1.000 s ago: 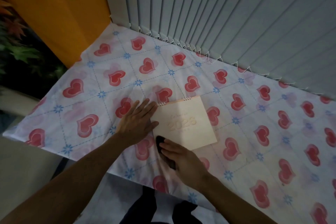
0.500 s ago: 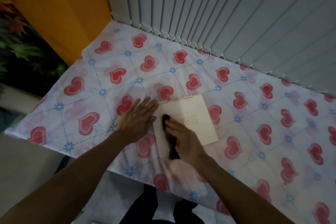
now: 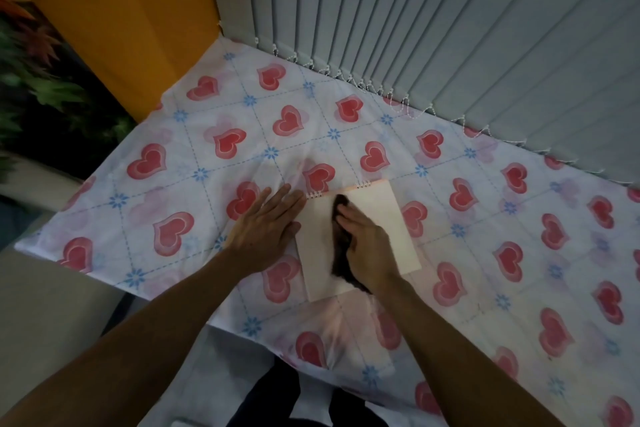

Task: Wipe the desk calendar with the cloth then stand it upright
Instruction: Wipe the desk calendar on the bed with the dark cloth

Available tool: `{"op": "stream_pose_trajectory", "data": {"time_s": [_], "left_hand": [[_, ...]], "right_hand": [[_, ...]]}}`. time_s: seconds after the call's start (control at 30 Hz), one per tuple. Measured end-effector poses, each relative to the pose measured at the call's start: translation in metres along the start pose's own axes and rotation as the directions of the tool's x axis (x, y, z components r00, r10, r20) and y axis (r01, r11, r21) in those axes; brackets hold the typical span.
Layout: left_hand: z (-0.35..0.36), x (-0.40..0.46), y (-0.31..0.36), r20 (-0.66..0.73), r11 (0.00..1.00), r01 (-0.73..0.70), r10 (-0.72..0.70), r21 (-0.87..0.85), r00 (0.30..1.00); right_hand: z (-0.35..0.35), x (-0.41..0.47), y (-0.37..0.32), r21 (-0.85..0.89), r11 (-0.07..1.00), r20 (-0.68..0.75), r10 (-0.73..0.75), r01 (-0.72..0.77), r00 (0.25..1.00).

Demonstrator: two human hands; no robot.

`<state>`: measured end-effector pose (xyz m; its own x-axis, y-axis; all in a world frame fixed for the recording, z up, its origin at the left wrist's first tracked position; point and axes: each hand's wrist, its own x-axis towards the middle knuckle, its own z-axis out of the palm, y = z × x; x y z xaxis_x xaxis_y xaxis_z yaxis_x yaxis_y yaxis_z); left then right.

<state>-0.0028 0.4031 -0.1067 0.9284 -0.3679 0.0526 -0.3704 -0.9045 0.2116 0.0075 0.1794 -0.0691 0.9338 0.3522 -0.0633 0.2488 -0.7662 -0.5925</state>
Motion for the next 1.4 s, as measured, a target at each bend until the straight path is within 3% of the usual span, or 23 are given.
{"op": "stream_pose_trajectory", "data": {"time_s": [0.13,0.27,0.4,0.6,0.77,1.1,1.27,1.4], "left_hand": [[-0.001,0.0,-0.001,0.014,1.0,-0.009,0.009,0.004,1.0],[-0.001,0.0,-0.001,0.028,1.0,-0.007,0.007,0.014,1.0],[-0.001,0.001,-0.003,0.04,1.0,-0.011,0.01,0.026,0.999],[-0.006,0.003,-0.001,0.015,1.0,-0.012,0.012,0.007,1.0],[-0.007,0.003,0.0,0.026,1.0,-0.013,0.013,0.014,1.0],[-0.008,0.002,0.001,0.065,0.999,-0.007,0.004,0.039,0.998],[-0.009,0.002,0.002,0.066,0.999,-0.002,0.0,0.036,0.998],[-0.01,0.002,0.003,0.068,0.999,-0.008,0.005,0.045,0.998]], "right_hand": [[0.026,-0.019,-0.014,0.049,0.987,0.11,-0.157,0.152,0.982],[0.031,-0.052,-0.012,0.016,0.928,0.216,-0.366,0.372,0.905],[0.021,-0.075,-0.002,0.088,0.918,0.267,-0.396,0.387,0.879],[-0.014,-0.094,0.031,0.105,0.953,0.234,-0.303,0.285,0.924],[-0.042,-0.092,0.072,0.001,1.0,0.052,-0.016,0.016,0.999],[-0.033,-0.099,0.072,0.012,0.987,-0.197,0.157,-0.158,0.968],[-0.006,-0.1,0.021,-0.055,0.997,-0.024,-0.055,0.054,0.998],[0.017,-0.095,-0.016,0.044,0.943,0.084,-0.333,0.33,0.939]]}}
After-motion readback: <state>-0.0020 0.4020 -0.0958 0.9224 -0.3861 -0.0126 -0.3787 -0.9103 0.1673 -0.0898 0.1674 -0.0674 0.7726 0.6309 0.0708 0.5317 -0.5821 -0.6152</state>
